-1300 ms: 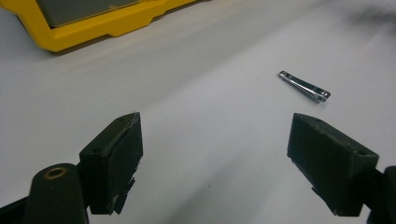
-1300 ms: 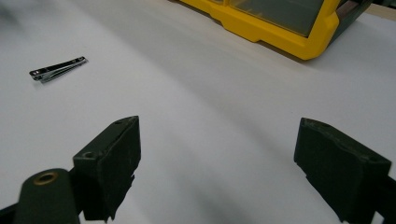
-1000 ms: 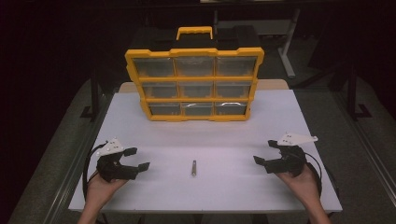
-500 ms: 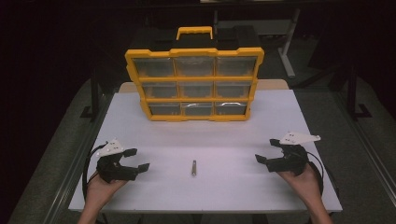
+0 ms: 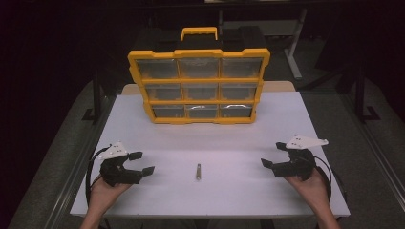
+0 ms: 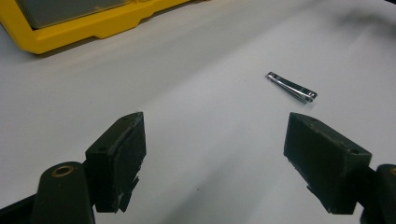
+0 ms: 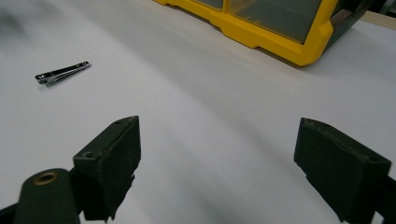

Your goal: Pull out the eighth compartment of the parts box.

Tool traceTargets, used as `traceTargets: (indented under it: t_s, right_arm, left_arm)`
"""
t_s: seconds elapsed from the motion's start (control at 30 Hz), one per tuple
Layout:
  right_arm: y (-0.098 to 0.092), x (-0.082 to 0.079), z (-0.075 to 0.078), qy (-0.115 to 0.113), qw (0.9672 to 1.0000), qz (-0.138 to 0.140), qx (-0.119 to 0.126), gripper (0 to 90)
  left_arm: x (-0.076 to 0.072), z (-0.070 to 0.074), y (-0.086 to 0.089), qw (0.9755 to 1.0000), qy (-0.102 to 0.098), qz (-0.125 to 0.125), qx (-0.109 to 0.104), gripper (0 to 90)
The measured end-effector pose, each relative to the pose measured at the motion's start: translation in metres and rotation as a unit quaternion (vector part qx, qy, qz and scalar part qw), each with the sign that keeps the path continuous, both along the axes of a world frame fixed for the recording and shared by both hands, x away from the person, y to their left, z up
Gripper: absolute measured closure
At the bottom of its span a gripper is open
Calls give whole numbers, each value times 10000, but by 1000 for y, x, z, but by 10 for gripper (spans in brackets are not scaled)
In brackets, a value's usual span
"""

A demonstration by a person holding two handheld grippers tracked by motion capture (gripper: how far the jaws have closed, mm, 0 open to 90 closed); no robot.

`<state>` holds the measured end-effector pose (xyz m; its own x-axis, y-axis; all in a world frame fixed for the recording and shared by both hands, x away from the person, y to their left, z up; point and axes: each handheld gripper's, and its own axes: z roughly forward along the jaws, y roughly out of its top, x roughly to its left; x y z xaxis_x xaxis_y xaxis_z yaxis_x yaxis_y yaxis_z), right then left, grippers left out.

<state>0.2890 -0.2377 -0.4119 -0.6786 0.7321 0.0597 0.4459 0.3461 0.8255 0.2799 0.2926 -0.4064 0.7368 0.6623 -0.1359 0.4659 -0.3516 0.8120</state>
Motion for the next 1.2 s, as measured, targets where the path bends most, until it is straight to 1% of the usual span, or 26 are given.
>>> traceTargets:
  t_s: [0.1, 0.17, 0.23, 0.27, 0.3, 0.33, 0.37, 0.47, 0.5, 0.63, 0.7, 0.87, 0.93, 1.0, 1.07, 1.2]
  right_arm:
    - [2, -1, 1, 9, 10000, 8, -9, 139]
    - [4, -1, 1, -8, 10000, 33, -41, 139]
    - [4, -1, 0, 22, 10000, 47, -35, 139]
    - [5, -1, 0, 29, 10000, 42, -41, 139]
    - [5, -1, 0, 29, 10000, 42, -41, 139]
    - [5, -1, 1, -2, 9999, 76, -75, 139]
    - [5, -1, 1, -2, 9999, 76, -75, 139]
    - [6, -2, 0, 15, 9999, 96, -101, 139]
    - [6, -2, 0, 16, 9999, 105, -97, 139]
    - [7, -2, 1, 7, 9999, 125, -100, 139]
    - [8, -2, 2, -20, 9998, 154, -112, 139]
    - [8, -2, 3, -51, 9998, 159, -115, 139]
    - [8, -3, 4, -58, 9998, 143, -106, 139]
    - [8, -2, 4, -68, 9998, 146, -108, 139]
    - [8, -2, 4, -91, 9998, 156, -109, 139]
    - [8, -3, 5, -84, 9998, 158, -111, 140]
  left_arm:
    - [1, 2, -2, 10000, 14, -77, -32, 208]
    - [4, 4, -5, 9998, 21, -143, -133, 216]
    - [5, 5, -6, 9998, 30, -168, -130, 217]
    - [5, 6, -9, 9996, 103, -174, -173, 217]
    - [5, 7, -11, 9995, 121, -233, -180, 217]
    - [4, 8, -14, 9994, 95, -276, -186, 221]
    - [4, 8, -17, 9993, 73, -329, -135, 221]
    - [9, 7, -23, 9991, 188, -359, -101, 225]
    - [11, 6, -24, 9990, 203, -368, -156, 225]
    - [18, 3, -32, 9978, 367, -477, -263, 232]
    - [22, 3, -37, 9974, 398, -522, -312, 233]
    - [34, 4, -48, 9953, 531, -602, -550, 236]
    - [39, 5, -53, 9945, 569, -648, -593, 236]
    - [44, 7, -59, 9940, 583, -691, -616, 236]
    - [48, 8, -64, 9935, 564, -705, -691, 249]
    - [58, 10, -75, 9921, 603, -744, -810, 262]
